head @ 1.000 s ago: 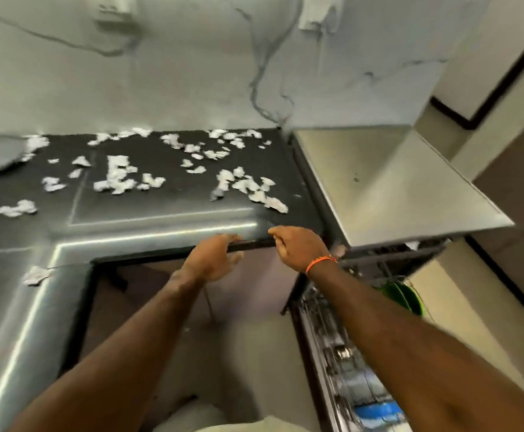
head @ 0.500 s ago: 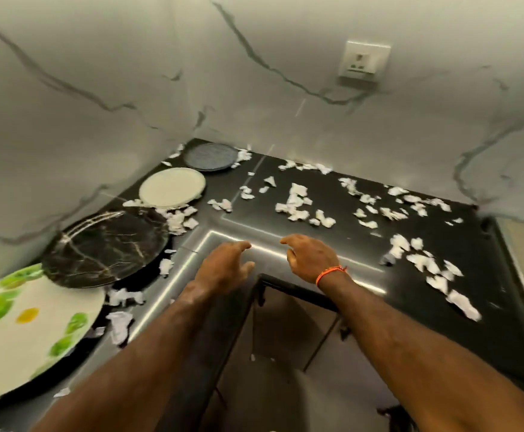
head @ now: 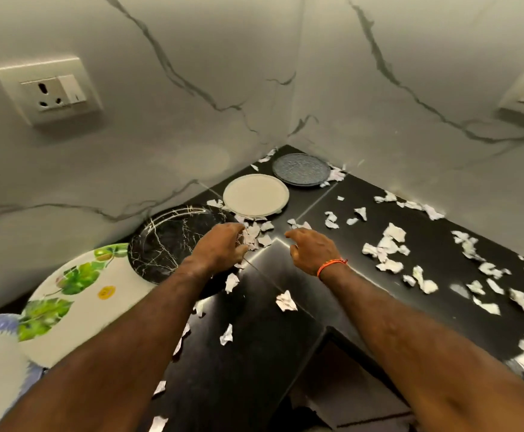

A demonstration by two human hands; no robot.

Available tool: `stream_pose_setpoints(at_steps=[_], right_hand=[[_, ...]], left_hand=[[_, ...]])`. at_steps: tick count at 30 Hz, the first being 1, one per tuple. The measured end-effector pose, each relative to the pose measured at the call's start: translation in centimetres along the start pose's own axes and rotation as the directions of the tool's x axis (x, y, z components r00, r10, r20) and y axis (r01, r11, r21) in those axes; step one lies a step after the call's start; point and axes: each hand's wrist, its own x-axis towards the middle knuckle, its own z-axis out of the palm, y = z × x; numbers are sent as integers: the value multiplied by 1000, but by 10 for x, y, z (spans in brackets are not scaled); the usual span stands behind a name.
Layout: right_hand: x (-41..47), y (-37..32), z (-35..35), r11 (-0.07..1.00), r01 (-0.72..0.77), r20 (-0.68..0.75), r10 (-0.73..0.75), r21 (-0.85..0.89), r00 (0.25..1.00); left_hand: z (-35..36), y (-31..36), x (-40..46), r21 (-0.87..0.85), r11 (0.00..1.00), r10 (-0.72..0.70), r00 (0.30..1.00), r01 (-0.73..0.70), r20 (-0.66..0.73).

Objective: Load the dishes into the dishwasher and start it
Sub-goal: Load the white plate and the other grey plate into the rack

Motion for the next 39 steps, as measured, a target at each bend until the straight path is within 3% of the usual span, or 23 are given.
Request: stream_pose_setpoints(at_steps=[8,16,23,27,31,35,39], right_hand=[[130,29,14,995,101,91,-98,-27,991],[208,52,48,922,323,157,-294,-214,943],[218,56,45,844,475,10,-488,-248,873],[222,48,25,848,476,-121,-511,-234,851],[213,34,1,839,487,-147,-528,-244,837],[181,27,-17,846,483,-158,-521,-227,839],[135,30,-27,912,383,-146,-403,-147,903]], left_hand=[[10,-25,96,72,990,-122,992,120,28],[38,-40,155,127,971,-216,973,205,86],[44,-53,165,163,966,-206,978,198,36],[32,-52,169,164,958,-230,972,235,-52],[17,-39,167,136,943,-287,950,303,-125],[8,-24,146,104,976,-176,973,192,-150],[7,-6,111,116,993,20,979,4,-203]])
